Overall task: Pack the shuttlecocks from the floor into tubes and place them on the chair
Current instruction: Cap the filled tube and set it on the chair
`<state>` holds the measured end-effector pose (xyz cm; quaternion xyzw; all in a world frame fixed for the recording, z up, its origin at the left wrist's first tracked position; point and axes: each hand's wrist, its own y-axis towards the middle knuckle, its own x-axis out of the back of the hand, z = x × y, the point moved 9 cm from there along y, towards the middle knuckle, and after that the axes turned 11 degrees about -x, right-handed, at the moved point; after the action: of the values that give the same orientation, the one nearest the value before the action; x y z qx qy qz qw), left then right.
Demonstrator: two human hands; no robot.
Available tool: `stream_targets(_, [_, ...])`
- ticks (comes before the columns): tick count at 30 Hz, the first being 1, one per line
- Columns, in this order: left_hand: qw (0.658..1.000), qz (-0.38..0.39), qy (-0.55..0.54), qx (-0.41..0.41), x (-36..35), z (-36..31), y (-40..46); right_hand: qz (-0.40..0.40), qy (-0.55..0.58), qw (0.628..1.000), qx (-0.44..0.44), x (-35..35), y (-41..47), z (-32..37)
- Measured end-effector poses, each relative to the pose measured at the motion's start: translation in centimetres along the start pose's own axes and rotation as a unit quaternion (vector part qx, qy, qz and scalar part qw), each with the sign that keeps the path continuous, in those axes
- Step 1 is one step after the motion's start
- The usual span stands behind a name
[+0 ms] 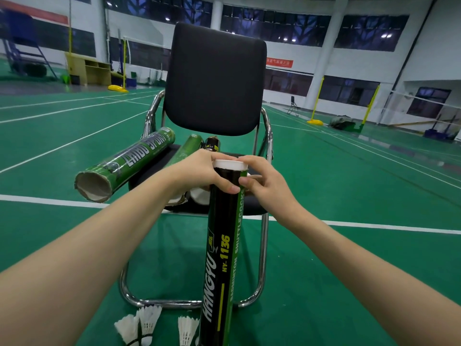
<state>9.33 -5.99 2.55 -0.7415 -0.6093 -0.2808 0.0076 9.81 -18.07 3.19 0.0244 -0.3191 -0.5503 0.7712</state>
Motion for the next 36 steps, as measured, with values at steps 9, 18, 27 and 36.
stream_targets(9, [0.998, 0.057, 0.016, 0.020, -1.9, 2.7, -1.2, 0.048, -0.027, 0.998, -0.002, -2.4, -2.1, -1.5])
stream_targets(18, [0.994, 0.087, 0.059, 0.036, -0.7, 2.4, -3.2, 0.040, 0.002, 0.999, -0.002, -4.7, -2.3, -0.5])
stream_targets(27, [0.995, 0.067, 0.075, 0.014, 2.2, 2.0, -7.0, 0.126, 0.080, 0.988, -0.049, -8.0, -3.2, 2.2])
stream_targets(36, [0.990, 0.063, 0.128, 0.022, 5.2, 1.8, -10.4, 0.139, 0.109, 0.979, -0.100, -12.1, -3.1, 3.8])
